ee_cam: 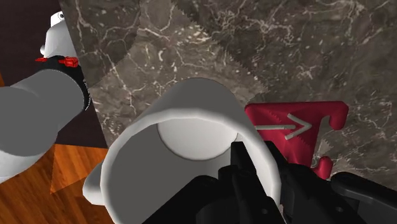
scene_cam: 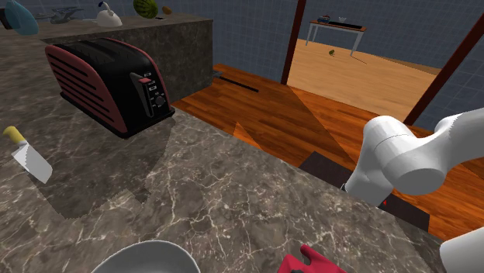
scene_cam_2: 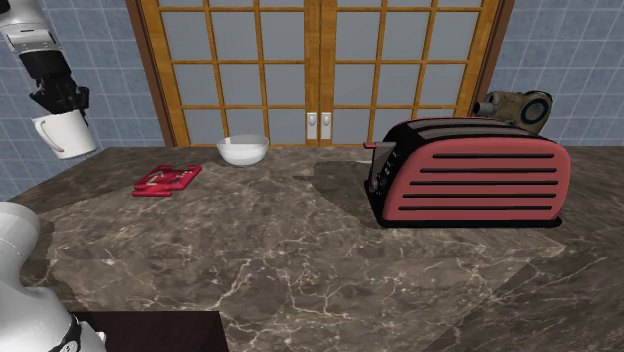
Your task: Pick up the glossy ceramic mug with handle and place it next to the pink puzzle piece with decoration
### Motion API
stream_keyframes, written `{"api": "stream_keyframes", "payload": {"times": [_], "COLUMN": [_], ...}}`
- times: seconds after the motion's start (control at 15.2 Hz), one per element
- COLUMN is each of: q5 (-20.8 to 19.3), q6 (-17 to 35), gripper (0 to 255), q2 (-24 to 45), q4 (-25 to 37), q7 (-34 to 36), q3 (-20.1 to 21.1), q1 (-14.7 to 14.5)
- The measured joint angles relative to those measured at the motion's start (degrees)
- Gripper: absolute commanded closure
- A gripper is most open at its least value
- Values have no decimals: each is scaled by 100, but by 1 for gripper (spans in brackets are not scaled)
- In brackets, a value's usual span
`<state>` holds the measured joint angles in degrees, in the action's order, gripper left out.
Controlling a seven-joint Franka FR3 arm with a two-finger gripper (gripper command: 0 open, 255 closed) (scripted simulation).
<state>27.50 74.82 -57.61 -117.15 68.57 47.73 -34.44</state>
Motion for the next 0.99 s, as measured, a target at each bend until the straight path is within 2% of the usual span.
{"api": "stream_keyframes", "payload": {"times": [0.99], "q5": [501], "q6": [811], "gripper": [255], "q2": [-461], "q4": [-1183], "q7": [-8], "q3": [473], "q1": [-271]}}
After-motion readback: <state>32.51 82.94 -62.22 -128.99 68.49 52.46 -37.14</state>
